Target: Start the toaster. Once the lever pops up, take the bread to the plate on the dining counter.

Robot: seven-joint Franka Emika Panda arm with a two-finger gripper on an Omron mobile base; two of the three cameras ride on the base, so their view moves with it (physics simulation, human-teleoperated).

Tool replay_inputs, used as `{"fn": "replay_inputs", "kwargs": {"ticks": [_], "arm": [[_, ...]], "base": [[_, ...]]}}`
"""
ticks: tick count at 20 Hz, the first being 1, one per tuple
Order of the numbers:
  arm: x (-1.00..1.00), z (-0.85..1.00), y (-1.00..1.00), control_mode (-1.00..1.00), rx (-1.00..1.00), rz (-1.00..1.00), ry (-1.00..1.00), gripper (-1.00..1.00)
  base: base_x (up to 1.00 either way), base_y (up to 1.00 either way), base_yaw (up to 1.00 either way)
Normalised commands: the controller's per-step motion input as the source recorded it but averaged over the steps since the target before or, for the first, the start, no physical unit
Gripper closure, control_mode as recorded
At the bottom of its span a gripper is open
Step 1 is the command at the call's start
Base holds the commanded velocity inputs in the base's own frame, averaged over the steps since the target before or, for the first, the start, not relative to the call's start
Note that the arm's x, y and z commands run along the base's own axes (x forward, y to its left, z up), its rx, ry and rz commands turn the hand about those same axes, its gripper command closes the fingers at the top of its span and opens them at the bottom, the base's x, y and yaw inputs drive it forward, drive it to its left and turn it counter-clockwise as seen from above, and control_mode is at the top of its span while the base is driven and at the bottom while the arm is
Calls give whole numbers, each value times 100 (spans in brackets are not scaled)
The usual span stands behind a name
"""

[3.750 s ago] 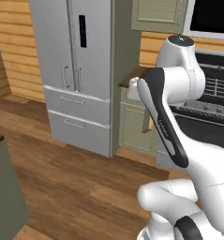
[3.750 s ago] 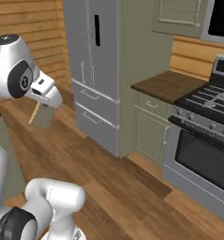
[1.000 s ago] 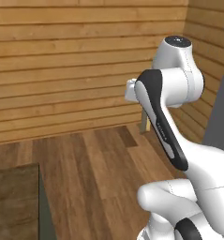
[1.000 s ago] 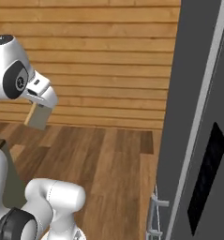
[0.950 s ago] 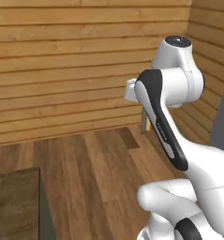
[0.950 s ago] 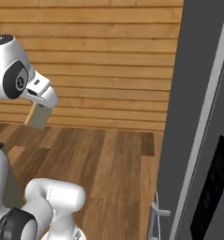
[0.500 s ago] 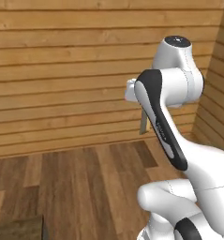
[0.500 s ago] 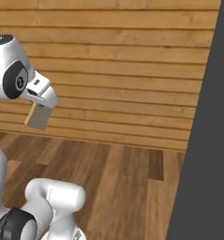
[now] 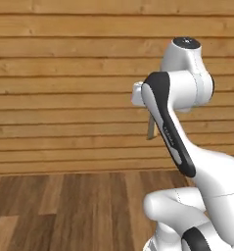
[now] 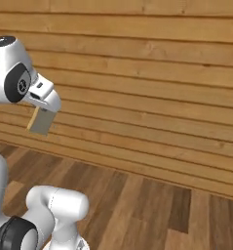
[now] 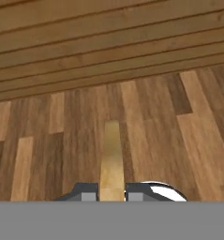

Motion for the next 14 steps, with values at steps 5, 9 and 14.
{"fn": "replay_inputs", "kwargs": {"ticks": [5, 9, 14], "arm": [[0, 0, 0, 100, 0, 0, 0, 100], [0, 0, 0, 100, 0, 0, 0, 100], [0, 0, 0, 100, 0, 0, 0, 100]], "base": [[98, -7, 50], [88, -10, 65], [81, -4, 76]]}}
